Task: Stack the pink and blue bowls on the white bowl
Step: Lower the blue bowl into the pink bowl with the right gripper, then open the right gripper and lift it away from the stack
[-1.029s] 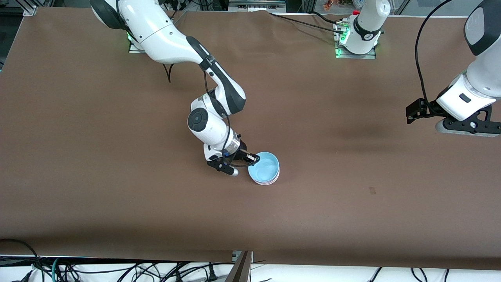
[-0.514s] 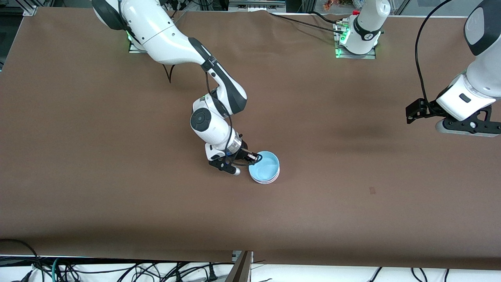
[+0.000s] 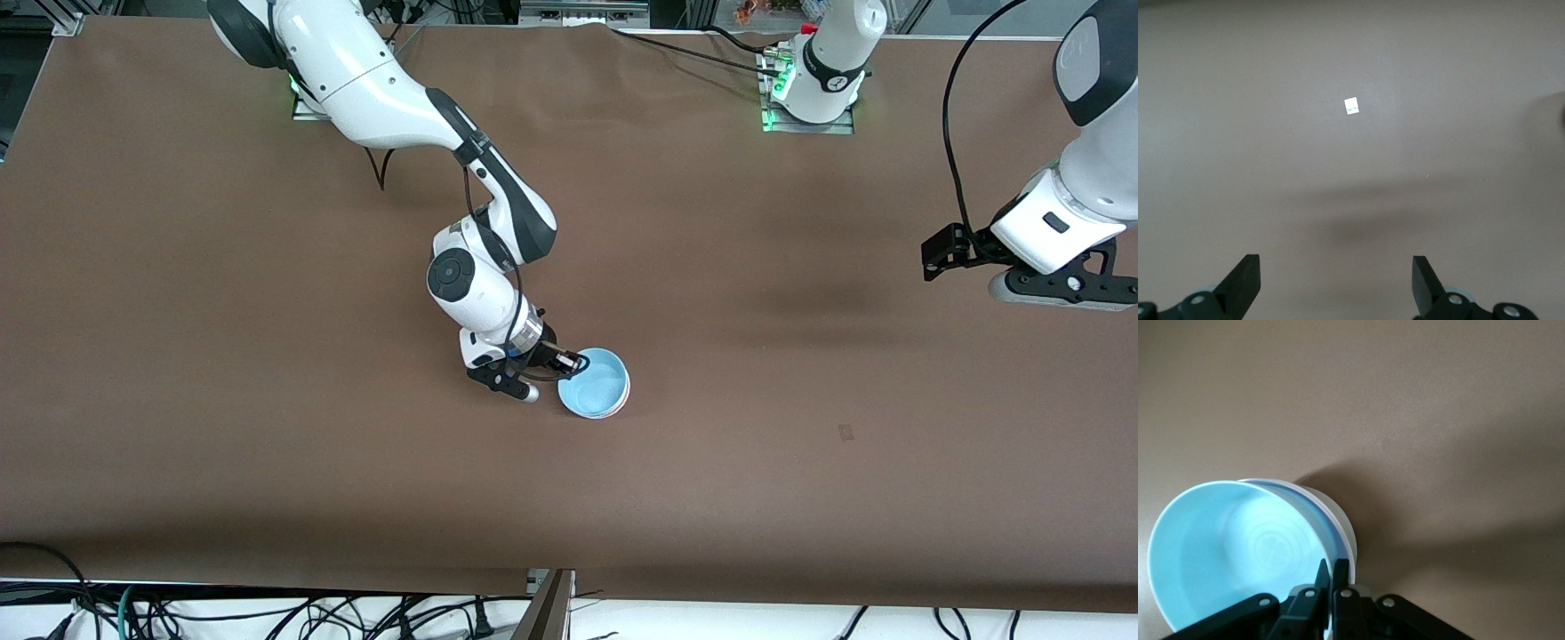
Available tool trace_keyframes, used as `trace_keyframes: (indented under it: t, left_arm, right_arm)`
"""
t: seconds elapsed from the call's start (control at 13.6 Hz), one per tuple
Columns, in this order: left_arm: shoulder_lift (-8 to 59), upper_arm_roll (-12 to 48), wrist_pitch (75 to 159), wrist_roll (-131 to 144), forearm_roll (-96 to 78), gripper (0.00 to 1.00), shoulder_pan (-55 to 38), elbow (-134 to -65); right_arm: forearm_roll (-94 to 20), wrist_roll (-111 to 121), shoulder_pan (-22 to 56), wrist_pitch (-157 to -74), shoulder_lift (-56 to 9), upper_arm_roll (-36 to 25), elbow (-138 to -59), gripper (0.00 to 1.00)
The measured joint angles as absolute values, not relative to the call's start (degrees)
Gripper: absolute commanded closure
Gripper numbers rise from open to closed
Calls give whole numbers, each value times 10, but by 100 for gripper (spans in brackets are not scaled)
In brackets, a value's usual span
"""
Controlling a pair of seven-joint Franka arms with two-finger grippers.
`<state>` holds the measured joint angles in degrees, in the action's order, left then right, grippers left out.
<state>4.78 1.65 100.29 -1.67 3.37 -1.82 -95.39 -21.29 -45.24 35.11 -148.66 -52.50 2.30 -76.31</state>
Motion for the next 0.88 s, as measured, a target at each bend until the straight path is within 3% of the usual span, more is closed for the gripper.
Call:
trace_keyframes:
  t: [0.07, 0.15, 0.22, 0.51, 0.88]
  left_arm:
    - [48, 17, 1003, -17, 34, 0, -18, -954]
    - [48, 17, 1003, -17, 34, 0, -18, -954]
    - [48, 17, 1003, -17, 34, 0, -18, -954]
    - [48, 17, 1003, -17, 34, 0, -18, -954]
    - [48, 17, 1003, -17, 34, 0, -18, -954]
  right_arm:
    - [-213, -453, 351, -1489, -525, 23, -763, 62]
    - [-213, -453, 351, -1492, -526, 23, -763, 12]
    - [-213, -454, 352, -1494, -526, 23, -763, 1]
    - [-212, -491, 355, -1493, -526, 22, -745, 1]
    - [-211, -517, 355, -1375, -504, 6, -676, 1]
